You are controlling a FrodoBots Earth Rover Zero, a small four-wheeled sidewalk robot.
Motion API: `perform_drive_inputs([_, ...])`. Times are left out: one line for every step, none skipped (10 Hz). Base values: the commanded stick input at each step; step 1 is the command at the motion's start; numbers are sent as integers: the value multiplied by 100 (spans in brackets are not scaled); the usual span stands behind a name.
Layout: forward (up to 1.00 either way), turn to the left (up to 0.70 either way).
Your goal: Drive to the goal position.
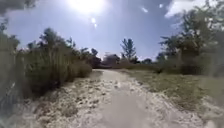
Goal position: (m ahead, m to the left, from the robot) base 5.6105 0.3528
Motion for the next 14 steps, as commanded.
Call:
perform_drive_inputs([70,0])
perform_drive_inputs([70,0])
perform_drive_inputs([70,0])
perform_drive_inputs([70,-22])
perform_drive_inputs([70,-35])
perform_drive_inputs([70,-35])
perform_drive_inputs([70,-27])
perform_drive_inputs([70,-3])
perform_drive_inputs([70,0])
perform_drive_inputs([70,0])
perform_drive_inputs([70,0])
perform_drive_inputs([70,0])
perform_drive_inputs([70,0])
perform_drive_inputs([70,0])
